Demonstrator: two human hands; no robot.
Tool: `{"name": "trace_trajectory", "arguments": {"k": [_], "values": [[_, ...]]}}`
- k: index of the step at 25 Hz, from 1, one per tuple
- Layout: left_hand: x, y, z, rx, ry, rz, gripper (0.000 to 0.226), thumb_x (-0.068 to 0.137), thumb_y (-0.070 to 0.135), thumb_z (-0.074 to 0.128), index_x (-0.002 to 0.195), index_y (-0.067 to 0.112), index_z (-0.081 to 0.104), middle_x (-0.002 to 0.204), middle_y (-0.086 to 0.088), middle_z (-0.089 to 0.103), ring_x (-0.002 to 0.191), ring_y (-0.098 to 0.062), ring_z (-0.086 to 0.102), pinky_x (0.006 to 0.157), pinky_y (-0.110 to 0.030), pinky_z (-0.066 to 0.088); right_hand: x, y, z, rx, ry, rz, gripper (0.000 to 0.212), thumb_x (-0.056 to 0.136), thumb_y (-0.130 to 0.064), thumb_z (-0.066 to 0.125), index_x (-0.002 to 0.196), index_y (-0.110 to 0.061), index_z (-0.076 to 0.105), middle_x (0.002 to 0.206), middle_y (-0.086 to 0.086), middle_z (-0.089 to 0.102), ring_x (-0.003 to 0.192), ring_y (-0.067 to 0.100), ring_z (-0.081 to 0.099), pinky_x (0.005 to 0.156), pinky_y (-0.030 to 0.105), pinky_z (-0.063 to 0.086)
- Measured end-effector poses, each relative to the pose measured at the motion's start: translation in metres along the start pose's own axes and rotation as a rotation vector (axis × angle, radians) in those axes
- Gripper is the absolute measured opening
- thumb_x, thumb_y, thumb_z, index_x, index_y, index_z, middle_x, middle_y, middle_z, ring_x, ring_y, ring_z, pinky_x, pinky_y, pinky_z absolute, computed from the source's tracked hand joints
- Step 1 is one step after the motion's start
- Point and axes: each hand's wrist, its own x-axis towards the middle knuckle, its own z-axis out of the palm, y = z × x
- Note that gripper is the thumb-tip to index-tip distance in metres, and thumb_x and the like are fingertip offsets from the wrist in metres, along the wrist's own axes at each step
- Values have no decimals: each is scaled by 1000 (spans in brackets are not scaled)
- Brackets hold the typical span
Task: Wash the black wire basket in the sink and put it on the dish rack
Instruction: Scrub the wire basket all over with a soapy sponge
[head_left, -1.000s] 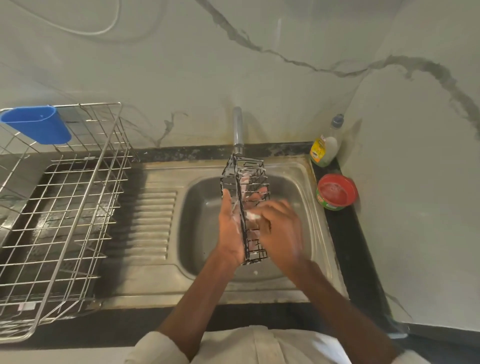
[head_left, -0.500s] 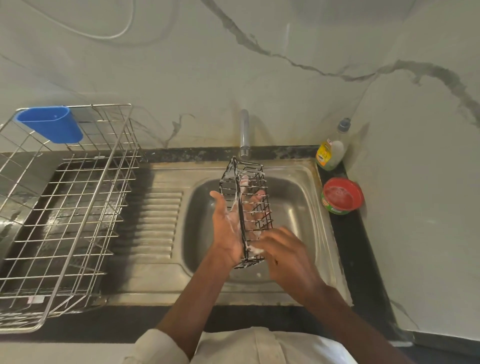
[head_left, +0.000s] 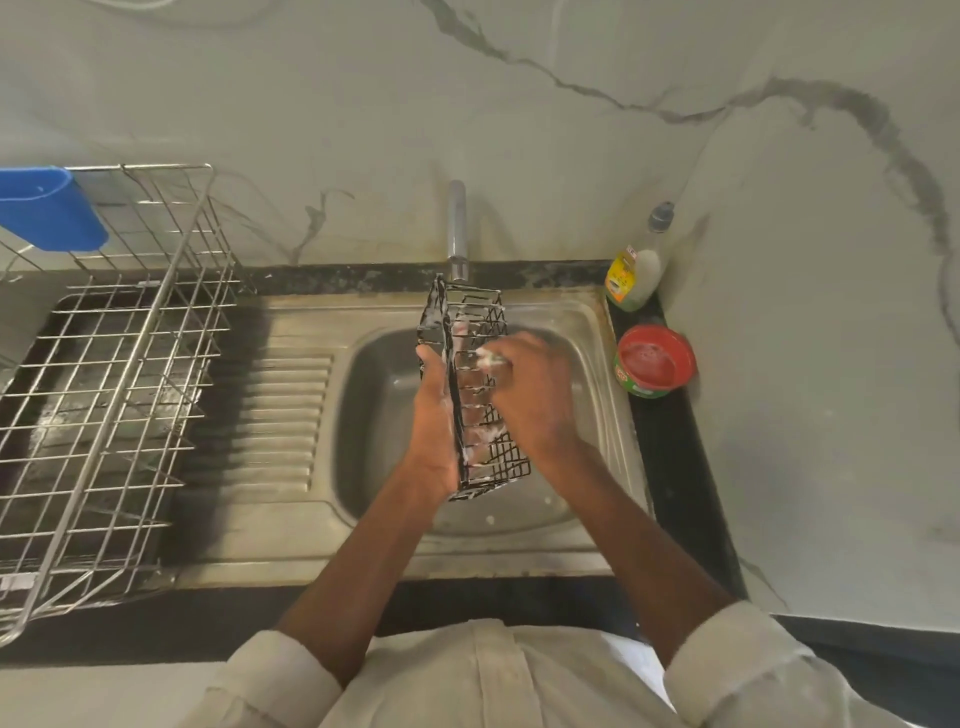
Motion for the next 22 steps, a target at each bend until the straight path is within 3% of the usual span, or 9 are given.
{"name": "trace_trajectory", "arguments": {"k": [2,4,6,10,12,14,16,20,22], "values": [[0,1,0,-37,-11,-31,94,98,86,21,123,18,79,97,-9,72,67,-19,62,49,-25,44,-23,1,0,-34,-69,-155,41,80,6,77,117,-13,76,115,6,74,96,18,69,81,18,54],[0,1,-2,-95,-11,-30,93,99,85,18,129,20,78,106,-11,76,79,-24,71,65,-32,58,-45,17,-5,-71,-31,-120,40,78,9,75,112,-13,77,110,7,75,96,24,70,82,33,59],[2,1,-3,-134,6,14,89,102,82,20,130,20,78,119,-16,77,101,-32,74,93,-47,59,-52,23,-7,-55,83,90,29,85,4,70,107,-14,78,105,6,75,92,23,71,79,27,54],[-1,1,5,-267,4,23,84,103,78,28,120,16,82,103,-13,74,83,-26,68,76,-39,52,-59,9,8,86,125,-95,25,84,3,74,101,-13,80,97,2,76,85,15,69,77,16,49],[0,3,7,-239,1,24,90,100,83,29,130,14,77,110,-16,73,87,-28,68,76,-39,50,-55,14,2,99,118,9,30,86,4,70,108,-15,79,103,3,77,93,19,70,83,12,41],[-1,4,8,-248,-31,21,97,96,87,29,142,11,69,115,-19,71,91,-29,68,78,-40,51,-53,15,0,124,76,46,37,84,9,67,109,-14,79,105,4,77,95,21,70,87,18,48],[-4,4,9,-249,-65,6,104,95,89,26,145,6,64,109,-19,70,92,-30,69,81,-40,55,-47,5,6,201,33,-93,41,80,15,64,106,-12,80,101,4,76,91,20,70,84,30,59],[-7,2,8,-136,-44,-1,111,94,91,15,142,6,67,131,-16,75,124,-28,71,111,-43,51,-25,-1,8,265,42,-163,39,80,17,66,102,-11,82,96,2,75,89,20,68,78,39,59],[-4,3,5,-190,-61,-18,109,91,93,16,129,12,78,121,-14,78,115,-32,72,111,-48,49,-44,10,3,212,-8,-350,41,76,19,71,98,-13,82,96,1,74,91,22,66,77,38,58]]}}
